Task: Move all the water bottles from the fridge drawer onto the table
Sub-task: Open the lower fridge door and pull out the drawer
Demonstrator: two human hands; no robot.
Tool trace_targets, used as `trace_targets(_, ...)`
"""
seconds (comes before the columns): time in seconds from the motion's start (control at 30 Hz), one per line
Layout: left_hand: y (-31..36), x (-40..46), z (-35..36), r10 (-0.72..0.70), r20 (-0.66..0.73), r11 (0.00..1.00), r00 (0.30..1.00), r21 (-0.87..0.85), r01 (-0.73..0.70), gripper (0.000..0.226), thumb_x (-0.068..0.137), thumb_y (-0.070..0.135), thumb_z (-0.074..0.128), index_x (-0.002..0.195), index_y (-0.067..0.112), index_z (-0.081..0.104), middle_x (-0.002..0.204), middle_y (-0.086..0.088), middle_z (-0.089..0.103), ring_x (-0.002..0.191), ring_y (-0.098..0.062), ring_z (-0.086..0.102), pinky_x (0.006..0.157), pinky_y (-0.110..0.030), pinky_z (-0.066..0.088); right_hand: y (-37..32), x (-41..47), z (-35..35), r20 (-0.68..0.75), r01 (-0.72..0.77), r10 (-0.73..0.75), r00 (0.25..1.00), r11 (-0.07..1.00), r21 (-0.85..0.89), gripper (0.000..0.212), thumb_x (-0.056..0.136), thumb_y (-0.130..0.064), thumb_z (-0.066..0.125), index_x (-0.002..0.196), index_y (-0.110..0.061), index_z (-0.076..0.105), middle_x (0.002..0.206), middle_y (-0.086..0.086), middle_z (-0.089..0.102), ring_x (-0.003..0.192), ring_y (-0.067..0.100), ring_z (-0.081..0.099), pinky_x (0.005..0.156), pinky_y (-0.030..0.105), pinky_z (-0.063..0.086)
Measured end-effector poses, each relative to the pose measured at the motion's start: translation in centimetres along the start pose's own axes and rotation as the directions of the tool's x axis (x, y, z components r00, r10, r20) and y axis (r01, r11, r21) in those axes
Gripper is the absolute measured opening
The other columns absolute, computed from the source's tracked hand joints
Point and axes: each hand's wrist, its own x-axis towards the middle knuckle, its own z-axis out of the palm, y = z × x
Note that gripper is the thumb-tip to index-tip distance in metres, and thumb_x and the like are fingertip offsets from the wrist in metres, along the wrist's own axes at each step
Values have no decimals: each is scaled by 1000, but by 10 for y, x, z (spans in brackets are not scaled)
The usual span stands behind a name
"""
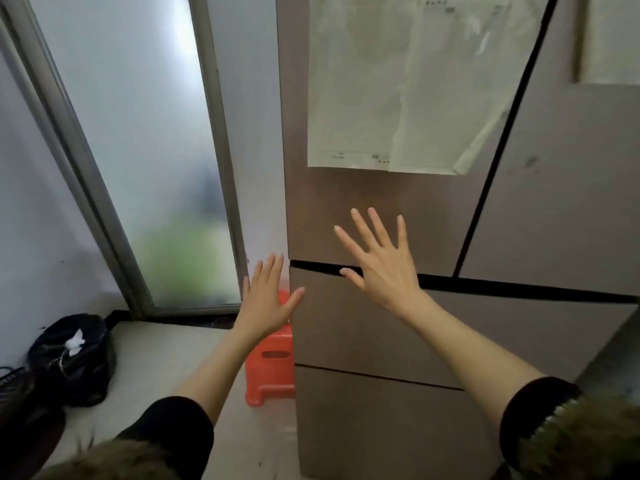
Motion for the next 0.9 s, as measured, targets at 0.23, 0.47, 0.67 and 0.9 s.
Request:
trace_targets(0.23,-37,54,28,-57,253,898,966,-410,160,72,87,40,58,146,16,24,149,-4,35,136,-20,35,109,-34,31,-5,16,63,-83,-56,47,995,992,-110,74,88,-50,47,149,-33,9,156,5,-18,142,28,-21,109,64,-6)
trace_targets(0.47,-39,76,49,-82,122,811,989,-569,137,33,83,27,66,113,14,58,102,3,64,96,-13,61,88,-28,48,-1,15,74,-112,-36,15,994,982,-186,70,90,-54,40,149,-35,6,154,4,-27,141,27,-26,108,63,-7)
trace_targets(0.67,-38,82,48,-110,171,827,979,-531,186,34,84,24,66,115,11,58,107,0,64,99,-15,59,90,-28,44,-9,16,60,-25,-92,89,996,987,-133,72,90,-46,48,149,-34,8,156,4,-19,143,27,-20,110,64,-3)
trace_targets(0.9,-31,60,33,-118,192,877,974,-440,192,36,84,27,65,116,11,59,109,-5,66,99,-19,60,82,-26,43,-37,-15,27,330,-138,112,937,989,56,68,89,-40,55,147,-30,21,158,11,6,145,31,5,112,58,10)
